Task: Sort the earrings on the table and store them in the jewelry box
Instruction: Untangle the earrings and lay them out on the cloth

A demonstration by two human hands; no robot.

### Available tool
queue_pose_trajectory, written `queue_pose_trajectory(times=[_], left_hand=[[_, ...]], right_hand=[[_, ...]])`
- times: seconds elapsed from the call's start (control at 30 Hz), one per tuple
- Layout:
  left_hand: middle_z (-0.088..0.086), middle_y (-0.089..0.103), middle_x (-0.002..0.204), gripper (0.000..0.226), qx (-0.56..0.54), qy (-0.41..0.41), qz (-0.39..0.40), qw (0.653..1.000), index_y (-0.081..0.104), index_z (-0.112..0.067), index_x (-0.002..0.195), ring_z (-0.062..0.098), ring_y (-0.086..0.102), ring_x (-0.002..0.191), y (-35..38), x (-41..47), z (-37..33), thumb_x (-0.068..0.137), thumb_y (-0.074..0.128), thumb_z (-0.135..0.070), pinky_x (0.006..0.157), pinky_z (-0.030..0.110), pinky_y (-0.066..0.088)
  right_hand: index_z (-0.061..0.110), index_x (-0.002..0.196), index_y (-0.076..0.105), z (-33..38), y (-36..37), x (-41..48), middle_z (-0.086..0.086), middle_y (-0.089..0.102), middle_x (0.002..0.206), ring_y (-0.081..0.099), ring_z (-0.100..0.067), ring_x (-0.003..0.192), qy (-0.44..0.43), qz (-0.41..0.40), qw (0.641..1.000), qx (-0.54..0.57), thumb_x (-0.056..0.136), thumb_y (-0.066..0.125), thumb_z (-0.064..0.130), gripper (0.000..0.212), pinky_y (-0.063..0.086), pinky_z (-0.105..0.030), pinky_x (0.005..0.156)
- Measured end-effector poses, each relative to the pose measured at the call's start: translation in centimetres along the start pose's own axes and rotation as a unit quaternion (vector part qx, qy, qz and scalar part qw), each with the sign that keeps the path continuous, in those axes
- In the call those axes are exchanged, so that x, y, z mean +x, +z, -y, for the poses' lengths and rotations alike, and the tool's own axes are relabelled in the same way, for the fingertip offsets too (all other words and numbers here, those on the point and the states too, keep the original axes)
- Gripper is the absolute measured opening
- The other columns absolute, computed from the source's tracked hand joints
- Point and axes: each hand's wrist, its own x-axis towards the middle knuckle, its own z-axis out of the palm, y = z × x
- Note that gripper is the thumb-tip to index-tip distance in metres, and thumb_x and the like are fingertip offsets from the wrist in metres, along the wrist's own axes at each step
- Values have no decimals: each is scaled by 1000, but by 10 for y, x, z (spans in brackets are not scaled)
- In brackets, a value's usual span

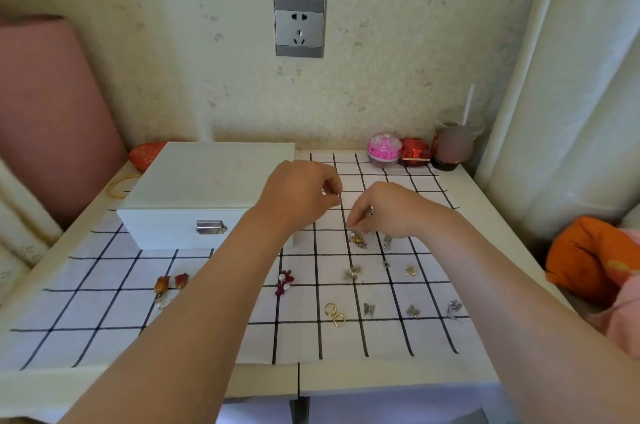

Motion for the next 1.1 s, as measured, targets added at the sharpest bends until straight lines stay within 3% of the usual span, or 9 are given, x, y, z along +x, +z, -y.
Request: queue_pose_trajectory(times=[0.27,0.43,0.57,0.7,0.9,1.1], left_hand=[[-16,69,87,5,-19,14,10,1000,67,-33,88,0,52,68,1,-3,1,85,71,-35,73,23,36],[-17,67,85,5,-23,23,16,999,68,-33,88,-8,49,63,2,-5,1,85,71,-34,71,22,35],[-17,65,83,5,-24,23,22,999,69,-32,90,-4,49,64,3,-6,1,85,70,-34,71,22,35],[-18,64,81,6,-22,28,26,999,69,-31,92,-5,49,64,4,-8,1,86,70,-32,73,21,34],[-17,67,88,10,-14,33,29,999,70,-32,97,2,54,73,4,-9,1,87,70,-30,73,21,39],[-20,64,84,6,-34,37,64,997,68,-34,92,-3,53,70,6,-20,-8,87,71,-34,65,20,40]], right_hand=[[32,91,76,12,2,-4,14,72,89,66,-10,85,-5,-36,990,-137,88,66,28,11,55,-33,77],[30,87,75,17,8,-6,11,71,81,64,-12,76,-12,-66,981,-185,84,58,23,18,56,-33,71],[32,94,75,21,8,-6,12,70,92,62,-11,84,-27,-62,975,-212,87,59,15,24,54,-31,76],[35,98,75,11,9,-3,13,72,91,64,-8,80,-20,-68,990,-121,87,62,13,28,53,-27,72],[36,97,75,-2,-1,-11,18,74,80,60,9,64,-20,-91,988,121,80,80,16,27,47,-21,68],[29,99,80,-7,-9,-39,14,75,96,65,5,86,-5,-63,986,155,86,77,15,19,45,-8,73]])
